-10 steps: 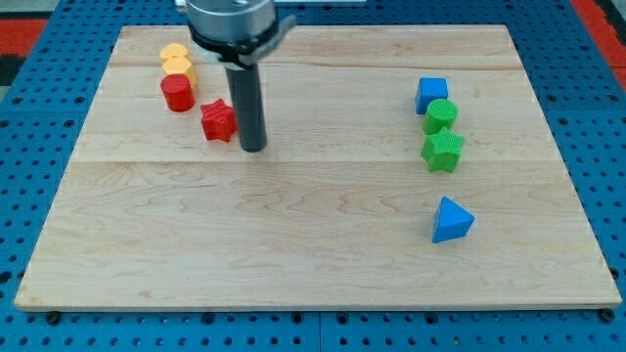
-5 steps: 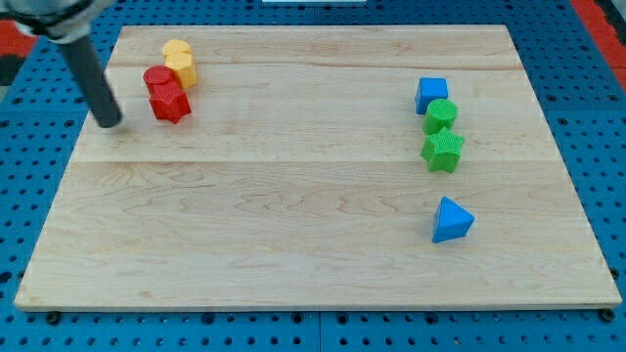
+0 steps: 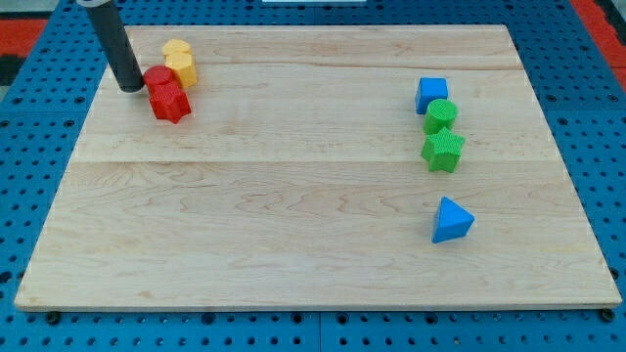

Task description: Slide the red circle slightly right

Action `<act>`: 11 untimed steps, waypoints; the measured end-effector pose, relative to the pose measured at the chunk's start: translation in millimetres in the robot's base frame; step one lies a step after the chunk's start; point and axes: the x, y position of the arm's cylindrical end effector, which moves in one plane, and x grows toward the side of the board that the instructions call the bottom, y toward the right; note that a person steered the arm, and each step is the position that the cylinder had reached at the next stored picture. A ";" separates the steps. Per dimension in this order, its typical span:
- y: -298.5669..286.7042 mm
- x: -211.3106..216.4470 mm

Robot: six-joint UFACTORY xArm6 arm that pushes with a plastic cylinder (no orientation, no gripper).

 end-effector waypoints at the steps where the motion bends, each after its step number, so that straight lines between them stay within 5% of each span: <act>1: 0.5 0.0; 5: 14.7 19.2; 7: -10.4 -13.7; 11: 30.0 -15.3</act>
